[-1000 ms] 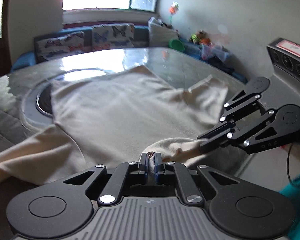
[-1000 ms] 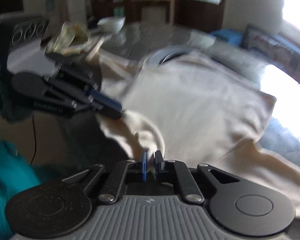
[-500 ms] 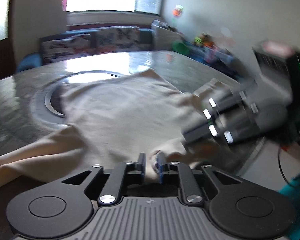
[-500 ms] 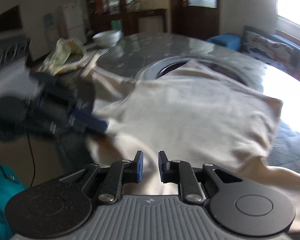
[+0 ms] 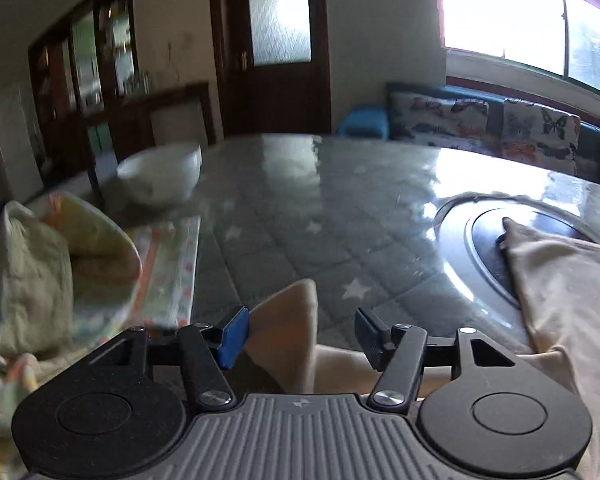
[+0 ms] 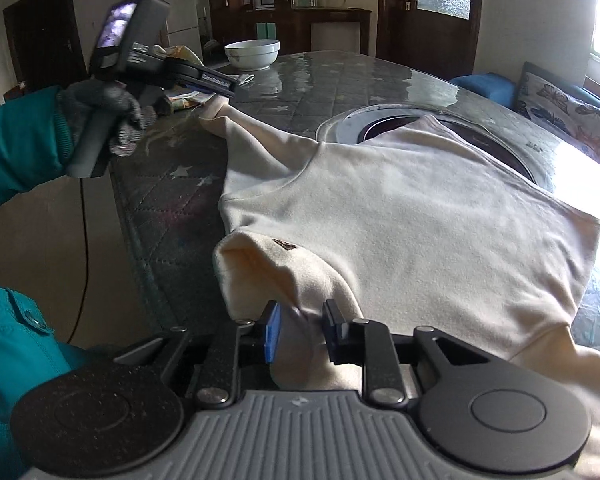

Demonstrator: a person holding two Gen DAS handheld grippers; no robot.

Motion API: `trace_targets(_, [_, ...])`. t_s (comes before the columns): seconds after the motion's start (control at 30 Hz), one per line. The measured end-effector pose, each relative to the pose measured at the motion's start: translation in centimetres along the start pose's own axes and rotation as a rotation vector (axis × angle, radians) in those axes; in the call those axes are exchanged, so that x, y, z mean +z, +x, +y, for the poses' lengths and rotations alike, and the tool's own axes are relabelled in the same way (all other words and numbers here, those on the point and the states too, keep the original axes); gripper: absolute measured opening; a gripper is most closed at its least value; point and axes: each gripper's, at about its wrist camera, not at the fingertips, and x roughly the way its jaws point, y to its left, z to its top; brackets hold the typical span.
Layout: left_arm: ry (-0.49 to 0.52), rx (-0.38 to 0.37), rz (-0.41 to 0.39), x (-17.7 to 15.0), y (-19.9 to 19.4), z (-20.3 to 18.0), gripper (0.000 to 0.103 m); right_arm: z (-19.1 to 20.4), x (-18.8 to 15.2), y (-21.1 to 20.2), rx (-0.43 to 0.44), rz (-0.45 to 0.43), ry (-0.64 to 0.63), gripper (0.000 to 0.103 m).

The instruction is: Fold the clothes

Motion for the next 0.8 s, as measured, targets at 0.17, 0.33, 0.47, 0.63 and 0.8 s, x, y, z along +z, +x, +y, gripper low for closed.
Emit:
trace_targets(0.17, [-0.091,-0.082,-0.052,0.9,0.3,3.1,0.018,0.0,0.1,0.0,0.007,0.014,-0.009,0.032])
trace_targets(0.33, [-0.169,-0.02,-0.108,0.6,0.5,6.7,0.011,0.1,0.2,0.1,0.009,0.016,-0.009,0.033])
trace_targets(0.47, [-0.257,-0.072,-0.012,-0.6,0.4,8.6,0.017,0.1,0.3,0.0,0.011,0.022,-0.013,0.036])
trace_targets(0.63, [-0.342,-0.137,-0.02,-0.9,-1.9,9.0,0.054,0.1,0.4,0.1,0.014,0.027,-0.016,0.039])
trace_targets(0.8, [-0.261,-0.153,0.018,-0.1,-1.7,5.9,0.079,0.2,0.5,0.2,0.01,0.027,-0.018,0.041])
